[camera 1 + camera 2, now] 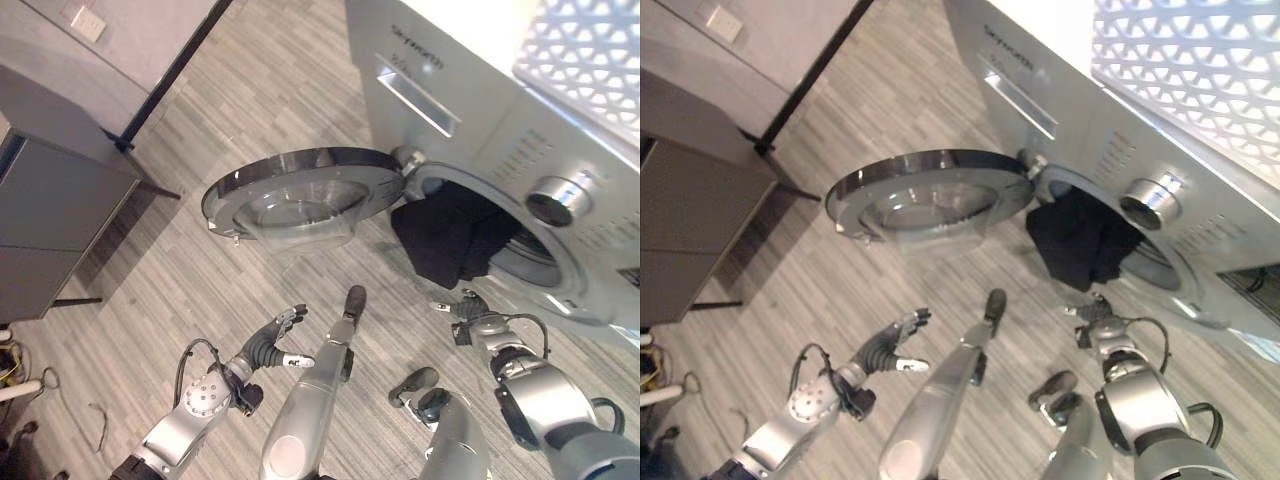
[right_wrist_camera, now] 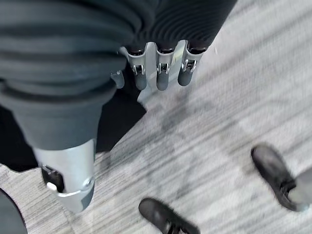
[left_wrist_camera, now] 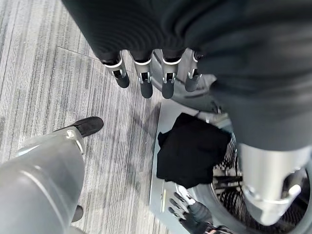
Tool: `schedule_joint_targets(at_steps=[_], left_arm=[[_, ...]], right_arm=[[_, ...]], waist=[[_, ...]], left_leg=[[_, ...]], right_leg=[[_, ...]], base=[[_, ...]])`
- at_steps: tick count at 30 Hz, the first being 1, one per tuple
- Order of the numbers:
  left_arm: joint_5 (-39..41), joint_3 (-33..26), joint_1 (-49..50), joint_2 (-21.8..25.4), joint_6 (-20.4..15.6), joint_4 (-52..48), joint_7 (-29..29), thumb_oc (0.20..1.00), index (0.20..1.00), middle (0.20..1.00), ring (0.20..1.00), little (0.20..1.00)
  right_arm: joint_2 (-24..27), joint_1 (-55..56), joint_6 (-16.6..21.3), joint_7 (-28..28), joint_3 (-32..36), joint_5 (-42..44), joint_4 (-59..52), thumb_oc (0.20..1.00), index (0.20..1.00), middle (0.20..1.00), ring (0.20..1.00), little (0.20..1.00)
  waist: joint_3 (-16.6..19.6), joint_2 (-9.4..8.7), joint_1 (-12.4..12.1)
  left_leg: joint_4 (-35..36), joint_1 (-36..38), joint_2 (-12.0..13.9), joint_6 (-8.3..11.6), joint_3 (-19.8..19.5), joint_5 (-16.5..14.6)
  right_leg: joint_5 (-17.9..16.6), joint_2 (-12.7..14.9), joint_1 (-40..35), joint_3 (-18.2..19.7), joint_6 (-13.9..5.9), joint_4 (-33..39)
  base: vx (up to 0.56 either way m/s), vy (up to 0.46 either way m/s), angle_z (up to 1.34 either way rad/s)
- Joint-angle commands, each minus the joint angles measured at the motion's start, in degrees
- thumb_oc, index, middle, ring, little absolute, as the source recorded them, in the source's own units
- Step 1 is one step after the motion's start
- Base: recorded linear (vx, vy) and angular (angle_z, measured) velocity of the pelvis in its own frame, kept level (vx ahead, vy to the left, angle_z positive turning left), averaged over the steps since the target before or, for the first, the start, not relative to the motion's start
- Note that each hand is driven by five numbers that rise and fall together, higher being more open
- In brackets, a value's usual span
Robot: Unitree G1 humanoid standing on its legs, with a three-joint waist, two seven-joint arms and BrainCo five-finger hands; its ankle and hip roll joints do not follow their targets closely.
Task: Grab the laundry basket,head to the washer,open it,put in the laundry and shut it.
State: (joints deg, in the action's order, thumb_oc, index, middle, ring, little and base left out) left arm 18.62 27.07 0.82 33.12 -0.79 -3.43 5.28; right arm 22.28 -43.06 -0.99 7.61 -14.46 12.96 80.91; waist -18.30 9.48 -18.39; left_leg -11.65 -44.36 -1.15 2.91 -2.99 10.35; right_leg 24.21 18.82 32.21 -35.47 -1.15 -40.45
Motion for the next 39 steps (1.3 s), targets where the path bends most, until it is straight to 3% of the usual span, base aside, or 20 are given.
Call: schedule_joint_targets(at_steps=[1,7,11,14,18,25,26,27,31,33,39], left_arm=[[4.79,1.93,0.63,-2.78,-1.51,-4.29,-0.35,1.0,1.0,1.0,1.0,1.0],[8.16,2.52,0.88,-3.04,-1.23,-5.74,-1.43,1.0,1.0,1.0,1.0,1.0],[9.1,2.24,0.72,-2.97,-1.3,-5.72,-2.35,1.0,1.0,1.0,1.0,1.0],[9.31,0.67,1.15,-2.63,-1.37,-5.76,-3.53,1.0,1.0,1.0,1.0,1.0],[9.15,-0.98,1.93,-1.79,-3.0,-5.96,-4.35,1.0,1.0,1.0,1.0,1.0],[8.9,-0.93,0.73,-1.67,-4.31,-5.31,-4.99,1.0,1.0,1.0,1.0,1.0],[8.63,-0.88,0.32,-1.33,-4.78,-5.1,-5.36,1.0,1.0,1.0,1.0,1.0],[8.54,-0.86,0.09,-1.26,-4.91,-5.02,-5.47,1.0,1.0,1.0,1.0,1.0],[8.6,-0.88,-0.38,-1.29,-5.52,-4.47,-6.05,1.0,1.0,1.0,1.0,1.0],[8.59,-1.0,-0.6,-1.37,-5.86,-3.81,-6.85,1.0,1.0,1.0,1.0,1.0],[8.19,-1.43,-1.13,-1.77,-6.45,-3.37,-8.15,1.0,1.0,1.0,1.0,1.0]], right_arm=[[4.18,-1.5,0.34,3.29,0.28,1.57,0.48,1.0,1.0,1.0,1.0,1.0],[7.71,-4.72,-0.88,6.22,2.23,1.65,2.51,1.0,1.0,1.0,1.0,1.0],[9.89,-5.95,-1.2,7.2,5.72,6.16,4.54,1.0,1.0,1.0,1.0,1.0],[11.37,-6.59,0.04,7.89,12.97,17.75,5.63,1.0,1.0,1.0,1.0,1.0],[11.75,-12.52,4.1,6.08,16.28,31.54,3.02,1.0,1.0,1.0,1.0,1.0],[11.38,-17.92,7.3,5.09,17.11,39.81,2.28,1.0,1.0,1.0,1.0,1.0],[12.51,-20.19,8.95,5.77,16.82,41.34,1.34,0.658,0.658,0.658,0.658,0.658],[12.86,-20.83,9.34,5.88,16.49,41.46,0.84,0.482,0.482,0.482,0.482,0.482],[12.69,-21.7,10.48,6.31,15.53,41.72,-0.64,0.398,0.398,0.398,0.398,0.398],[11.71,-22.04,11.63,6.68,15.11,42.04,-1.98,0.2,0.2,0.2,0.2,0.2],[11.6,-20.79,15.19,8.57,16.35,43.06,-6.49,0.2,0.2,0.2,0.2,0.2]], waist=[[-1.17,3.1,-0.87],[-1.51,4.59,-1.49],[-1.39,5.33,-2.15],[-1.23,6.25,-2.25],[-1.13,6.78,-3.58],[-0.97,6.64,-4.51],[-0.74,6.71,-5.04],[-0.68,6.68,-5.23],[-0.61,6.53,-5.3],[-0.42,6.0,-5.09],[-0.37,5.1,-4.35]], left_leg=[[-0.1,-3.88,-2.16,-1.16,3.85,-3.81],[-1.75,-7.09,-2.95,-1.17,3.49,-4.21],[-2.31,-8.67,-3.57,-0.99,3.2,-4.56],[-3.44,-10.3,-3.93,-0.83,2.96,-4.96],[-4.06,-12.86,-3.89,-0.52,3.34,-5.3],[-5.39,-14.71,-4.06,-0.46,3.39,-5.89],[-5.57,-15.07,-4.29,-0.34,3.13,-6.02],[-5.6,-15.22,-4.41,-0.31,3.07,-6.05],[-5.94,-15.42,-4.53,-0.3,2.95,-6.31],[-5.97,-15.17,-4.33,-0.38,3.0,-6.48],[-5.29,-13.89,-3.64,-0.38,3.2,-6.55]], right_leg=[[-2.06,-2.61,3.07,-0.04,-0.7,3.67],[-1.16,0.17,6.14,-0.75,-1.27,-0.11],[-0.24,1.53,7.27,-1.18,-1.31,-1.71],[0.69,2.98,8.65,-1.22,-1.12,-3.59],[0.85,4.54,11.6,-0.89,-1.37,-5.81],[0.82,5.5,13.02,-1.14,-1.95,-7.06],[0.81,5.8,13.21,-1.53,-2.31,-7.37],[0.79,5.85,13.14,-1.73,-2.44,-7.45],[0.58,5.98,13.14,-1.97,-2.72,-7.57],[0.28,5.73,12.85,-1.75,-2.79,-7.18],[-0.65,5.24,11.85,-1.83,-3.14,-5.75]], base=[[0.04,0.032,0.21],[0.03,0.025,0.16],[0.04,0.005,0.11],[0.04,-0.001,0.1],[0.02,0.009,0.14],[0.01,-0.015,0.04],[0.01,-0.039,0.03],[0.01,-0.047,0.06],[0.01,-0.005,0.07],[0.01,0.003,0.02],[0.0,0.0,0.0]])
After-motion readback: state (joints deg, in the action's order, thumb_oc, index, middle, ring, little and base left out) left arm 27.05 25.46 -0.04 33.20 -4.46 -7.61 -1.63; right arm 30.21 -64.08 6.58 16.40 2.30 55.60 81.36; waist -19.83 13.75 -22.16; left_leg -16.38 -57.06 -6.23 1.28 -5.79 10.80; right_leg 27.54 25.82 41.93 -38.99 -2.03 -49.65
